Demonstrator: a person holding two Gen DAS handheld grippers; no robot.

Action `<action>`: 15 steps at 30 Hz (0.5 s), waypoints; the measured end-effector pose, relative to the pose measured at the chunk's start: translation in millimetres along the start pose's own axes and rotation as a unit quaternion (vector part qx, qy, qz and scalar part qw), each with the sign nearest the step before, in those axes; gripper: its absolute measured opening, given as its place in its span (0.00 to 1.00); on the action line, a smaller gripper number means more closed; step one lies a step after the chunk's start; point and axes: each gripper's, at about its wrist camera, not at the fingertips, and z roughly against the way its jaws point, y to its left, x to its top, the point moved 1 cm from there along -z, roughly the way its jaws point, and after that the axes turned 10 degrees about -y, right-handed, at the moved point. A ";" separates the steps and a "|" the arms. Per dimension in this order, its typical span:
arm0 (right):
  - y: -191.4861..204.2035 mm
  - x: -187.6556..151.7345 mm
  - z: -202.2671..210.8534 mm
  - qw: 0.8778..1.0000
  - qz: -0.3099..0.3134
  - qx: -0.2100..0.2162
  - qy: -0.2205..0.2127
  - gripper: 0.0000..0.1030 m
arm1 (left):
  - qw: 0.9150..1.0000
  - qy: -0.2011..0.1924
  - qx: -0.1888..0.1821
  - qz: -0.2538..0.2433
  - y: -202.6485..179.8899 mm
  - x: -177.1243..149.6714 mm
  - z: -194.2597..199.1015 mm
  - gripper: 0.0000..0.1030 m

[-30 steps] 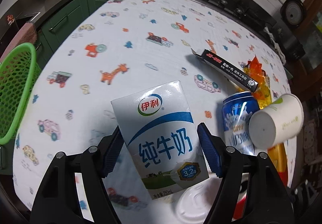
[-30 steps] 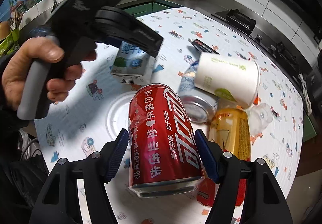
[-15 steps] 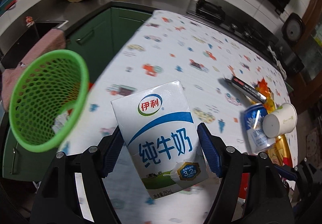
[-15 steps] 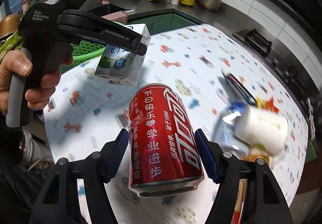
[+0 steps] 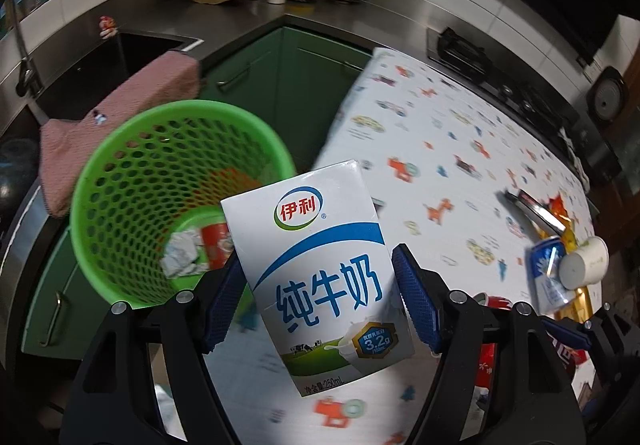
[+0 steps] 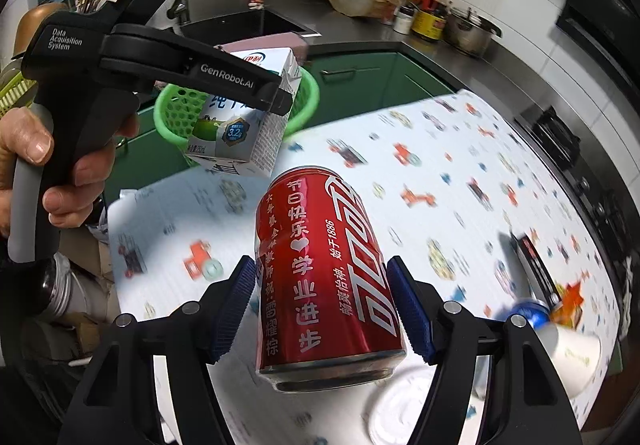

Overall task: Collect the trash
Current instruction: 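Carry the milk carton to the green basket and release it with the left tool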

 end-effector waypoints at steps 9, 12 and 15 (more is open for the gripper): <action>23.5 34.0 -31.5 1.000 0.014 0.017 -0.003 0.64 | 0.999 -0.008 0.036 0.011 51.6 11.5 -3.9 0.69; 27.6 43.8 -40.7 1.000 0.010 0.022 -0.004 0.64 | 0.999 -0.006 0.050 0.017 70.2 15.6 -8.7 0.69; 29.5 54.9 -52.6 1.000 0.000 0.025 -0.006 0.64 | 0.998 -0.001 0.066 0.025 91.1 20.1 -16.8 0.69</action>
